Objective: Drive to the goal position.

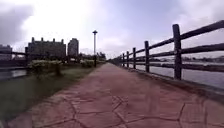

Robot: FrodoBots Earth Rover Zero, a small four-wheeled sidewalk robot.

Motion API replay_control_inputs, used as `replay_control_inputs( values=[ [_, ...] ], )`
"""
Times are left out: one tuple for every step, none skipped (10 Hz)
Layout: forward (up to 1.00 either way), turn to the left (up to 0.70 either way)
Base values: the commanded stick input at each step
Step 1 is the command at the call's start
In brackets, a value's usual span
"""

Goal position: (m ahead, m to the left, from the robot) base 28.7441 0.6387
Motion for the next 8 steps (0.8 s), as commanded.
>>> replay_control_inputs(
  values=[
    [1.00,0.00],
    [1.00,0.00],
    [1.00,0.00],
    [1.00,0.00],
    [1.00,0.00],
    [1.00,0.00],
    [1.00,0.00],
    [1.00,0.09]
  ],
)
